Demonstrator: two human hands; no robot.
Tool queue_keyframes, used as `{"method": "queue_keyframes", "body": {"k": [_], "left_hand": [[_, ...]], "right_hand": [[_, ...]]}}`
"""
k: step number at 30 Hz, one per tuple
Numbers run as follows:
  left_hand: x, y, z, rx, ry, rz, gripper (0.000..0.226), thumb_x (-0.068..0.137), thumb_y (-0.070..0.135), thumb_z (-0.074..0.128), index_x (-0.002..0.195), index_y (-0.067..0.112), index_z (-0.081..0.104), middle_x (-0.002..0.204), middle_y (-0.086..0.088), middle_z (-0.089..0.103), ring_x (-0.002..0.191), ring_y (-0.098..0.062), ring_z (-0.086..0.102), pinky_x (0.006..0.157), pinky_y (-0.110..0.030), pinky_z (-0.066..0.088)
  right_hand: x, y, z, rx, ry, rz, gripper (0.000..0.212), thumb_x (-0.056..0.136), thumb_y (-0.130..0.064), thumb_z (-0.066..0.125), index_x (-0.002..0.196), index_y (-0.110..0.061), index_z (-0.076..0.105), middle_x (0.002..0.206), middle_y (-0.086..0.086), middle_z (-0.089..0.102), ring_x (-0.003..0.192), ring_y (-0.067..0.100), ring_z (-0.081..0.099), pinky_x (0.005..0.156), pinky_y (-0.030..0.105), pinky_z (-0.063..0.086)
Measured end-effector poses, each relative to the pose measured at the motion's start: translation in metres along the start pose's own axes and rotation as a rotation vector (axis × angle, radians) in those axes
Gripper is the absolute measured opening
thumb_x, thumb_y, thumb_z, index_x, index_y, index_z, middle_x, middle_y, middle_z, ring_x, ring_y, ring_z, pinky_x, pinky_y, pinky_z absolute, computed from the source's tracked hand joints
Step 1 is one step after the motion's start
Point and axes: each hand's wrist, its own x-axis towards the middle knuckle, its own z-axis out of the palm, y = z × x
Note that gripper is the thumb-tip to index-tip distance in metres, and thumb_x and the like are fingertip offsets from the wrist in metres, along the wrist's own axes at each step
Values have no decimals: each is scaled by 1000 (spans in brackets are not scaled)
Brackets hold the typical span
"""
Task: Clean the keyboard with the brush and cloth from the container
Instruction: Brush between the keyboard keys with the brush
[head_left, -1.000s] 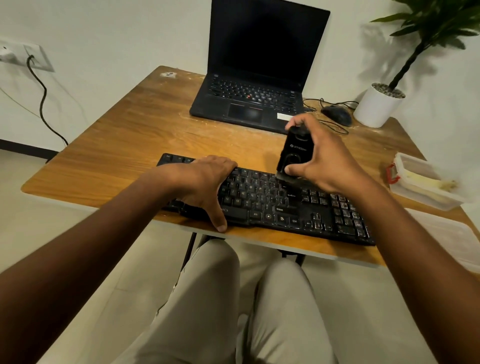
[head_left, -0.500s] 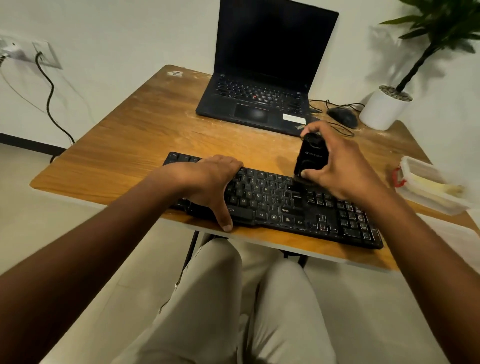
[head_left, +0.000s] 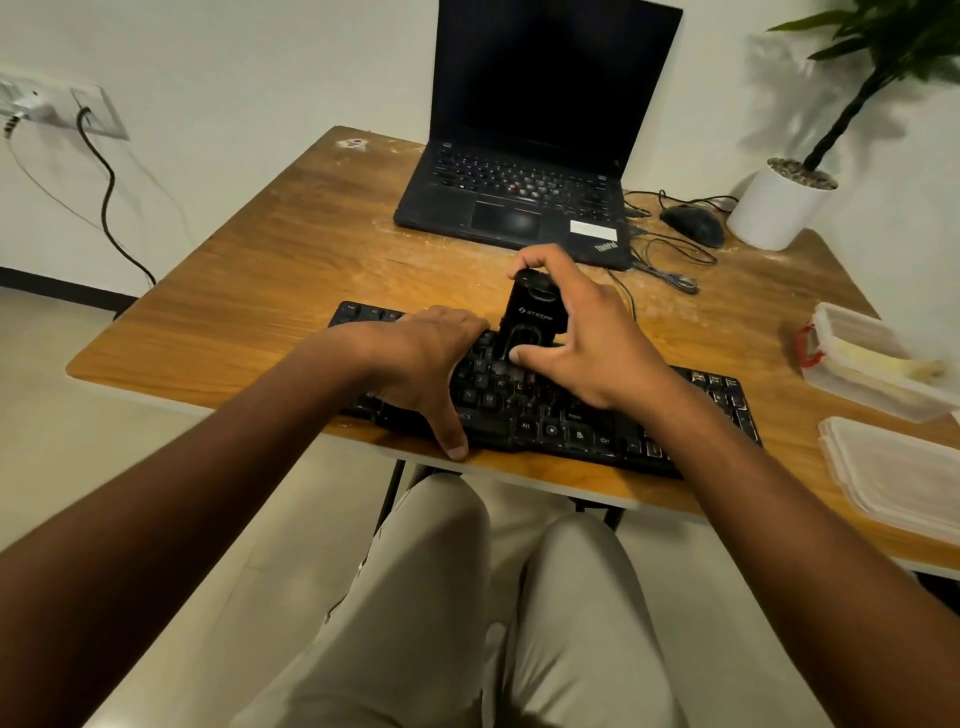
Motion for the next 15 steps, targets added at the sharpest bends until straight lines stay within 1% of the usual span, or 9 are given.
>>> {"method": "queue_keyframes", "body": {"k": [2,4,5,6,7,9,10,13,15], "left_hand": [[-1,1,-1,3,-6,-4,129,56,48,98,158,27,22,158,4,33,147,-19,27,121,-42,27],[-2,1,0,8,-8,-6,132,56,48,98,160,26,20,161,3,31,149,-20,25,122,-43,26],[-2,1,0,10,-8,-6,133,56,49,98,160,26,19,161,3,31,149,-21,25,122,-43,26],[-1,0,0,8,-7,-5,133,55,50,98,160,26,20,160,3,32,149,-21,26,121,-44,26],[0,-1,1,4,-5,-2,131,54,50,98,159,26,22,158,4,34,147,-21,27,121,-44,28],[2,-3,2,-7,7,3,126,53,51,98,155,28,28,151,6,39,142,-20,32,118,-44,32],[2,-3,2,-9,10,3,125,52,51,98,154,28,29,150,6,40,141,-19,33,117,-45,33],[1,-2,2,-5,6,4,129,53,50,98,157,27,25,155,5,37,145,-19,30,120,-44,30],[-1,-1,1,-8,1,-2,131,53,49,98,158,27,24,156,5,35,145,-19,29,121,-44,29]], "right_hand": [[2,1,0,-13,37,-3,70,81,-11,84,128,-41,41,98,-10,62,79,4,64,56,16,51],[-5,-3,-3,1,68,2,71,81,-11,85,128,-42,42,99,-9,63,80,14,67,62,28,59],[-12,-6,-5,25,61,7,71,80,-11,85,127,-43,42,99,-7,64,80,18,69,62,36,60],[-20,-9,-7,55,30,9,71,80,-10,85,126,-43,43,99,-5,65,80,20,69,61,41,60],[-28,-12,-9,84,-23,5,70,80,-9,85,125,-43,43,99,-5,65,82,19,69,61,41,60],[-39,-16,-11,106,-135,-8,70,79,-9,85,124,-43,44,101,-8,66,87,12,68,64,36,61],[-39,-16,-12,97,-155,-8,69,79,-9,85,123,-43,45,101,-9,66,88,8,67,65,34,61],[-22,-6,-11,37,-82,14,69,80,-8,85,125,-41,44,98,-11,64,81,10,67,62,34,61],[-7,5,-7,5,-7,9,69,81,-8,84,128,-40,43,99,-11,62,83,8,66,60,29,60]]}}
